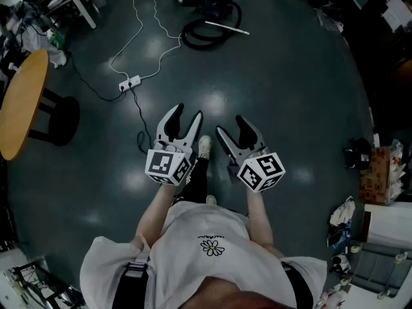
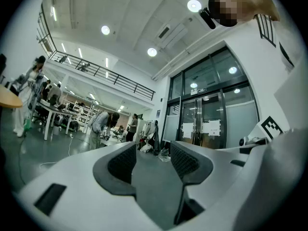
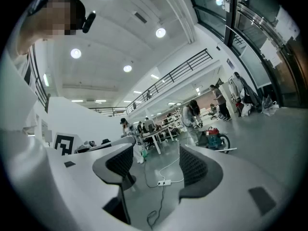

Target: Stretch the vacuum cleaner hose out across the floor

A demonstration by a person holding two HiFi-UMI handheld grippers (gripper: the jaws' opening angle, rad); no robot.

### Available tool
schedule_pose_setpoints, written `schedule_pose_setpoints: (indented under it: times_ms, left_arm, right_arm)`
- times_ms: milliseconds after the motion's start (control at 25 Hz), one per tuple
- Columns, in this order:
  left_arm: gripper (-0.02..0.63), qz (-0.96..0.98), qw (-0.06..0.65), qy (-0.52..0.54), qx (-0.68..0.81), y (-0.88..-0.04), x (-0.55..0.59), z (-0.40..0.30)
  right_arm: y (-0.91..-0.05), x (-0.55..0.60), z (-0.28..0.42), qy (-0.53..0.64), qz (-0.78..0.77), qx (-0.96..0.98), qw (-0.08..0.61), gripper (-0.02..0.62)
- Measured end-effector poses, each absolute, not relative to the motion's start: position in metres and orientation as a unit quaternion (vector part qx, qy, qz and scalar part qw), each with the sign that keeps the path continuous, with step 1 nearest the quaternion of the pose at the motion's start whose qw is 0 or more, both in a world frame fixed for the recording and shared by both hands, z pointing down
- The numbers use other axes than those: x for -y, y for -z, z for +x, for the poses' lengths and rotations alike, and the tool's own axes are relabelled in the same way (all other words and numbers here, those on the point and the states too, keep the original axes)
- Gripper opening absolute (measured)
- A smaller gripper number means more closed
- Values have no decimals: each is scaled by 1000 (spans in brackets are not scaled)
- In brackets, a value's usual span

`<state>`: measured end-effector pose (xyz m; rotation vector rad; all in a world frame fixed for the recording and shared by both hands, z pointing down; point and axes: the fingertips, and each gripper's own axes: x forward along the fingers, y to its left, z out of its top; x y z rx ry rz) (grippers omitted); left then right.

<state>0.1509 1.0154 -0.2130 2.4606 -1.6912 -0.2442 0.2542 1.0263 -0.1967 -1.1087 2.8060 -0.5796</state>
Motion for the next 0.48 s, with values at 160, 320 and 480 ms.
schedule_pose_setpoints:
  times_ms: [160, 320, 480]
  left_arm:
    - [219, 803, 104, 75, 583, 194, -908, 124]
    - [155, 798, 105, 84, 587, 199, -810, 86]
    - [87, 804, 68, 75, 586, 216, -736, 61]
  right_arm:
    - [189, -918, 242, 207, -381, -901, 0, 261]
    - [197, -812, 216, 203, -411, -889, -3, 15]
    - [203, -739, 182, 201, -393, -897, -8, 15]
